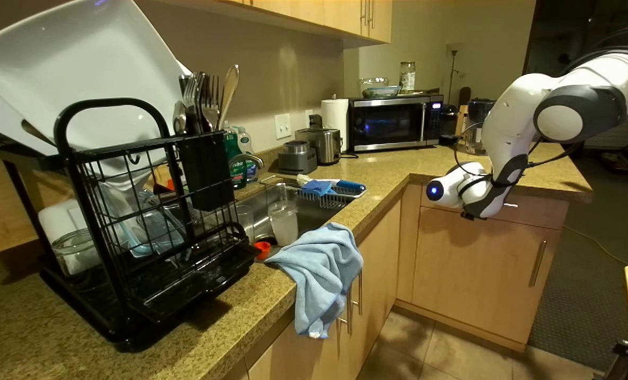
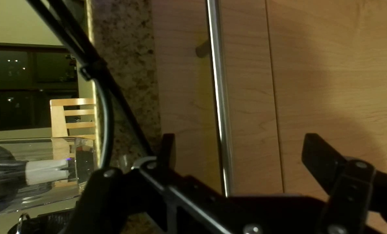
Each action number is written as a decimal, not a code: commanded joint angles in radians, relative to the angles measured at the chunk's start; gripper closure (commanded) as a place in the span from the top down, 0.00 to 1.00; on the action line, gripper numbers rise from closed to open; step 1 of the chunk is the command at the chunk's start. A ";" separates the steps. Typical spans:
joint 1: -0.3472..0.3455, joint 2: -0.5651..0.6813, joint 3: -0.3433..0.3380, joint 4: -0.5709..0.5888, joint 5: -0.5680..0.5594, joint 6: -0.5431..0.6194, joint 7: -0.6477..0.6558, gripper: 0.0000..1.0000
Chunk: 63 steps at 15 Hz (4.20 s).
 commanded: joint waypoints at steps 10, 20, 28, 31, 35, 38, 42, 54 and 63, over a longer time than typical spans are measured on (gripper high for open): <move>-0.023 0.060 0.044 0.029 -0.303 -0.154 0.256 1.00; -0.029 0.028 0.136 -0.009 -0.466 -0.254 0.359 1.00; -0.051 0.027 0.189 -0.010 -0.542 -0.339 0.380 1.00; -0.059 0.031 0.193 -0.008 -0.545 -0.360 0.385 1.00; -0.070 0.042 0.198 -0.007 -0.541 -0.388 0.386 1.00; -0.079 0.055 0.205 -0.005 -0.537 -0.405 0.385 1.00; -0.084 0.069 0.211 -0.006 -0.539 -0.419 0.388 1.00; -0.115 0.125 0.206 0.049 -0.589 -0.396 0.354 1.00; -0.135 0.137 0.227 0.053 -0.685 -0.376 0.345 1.00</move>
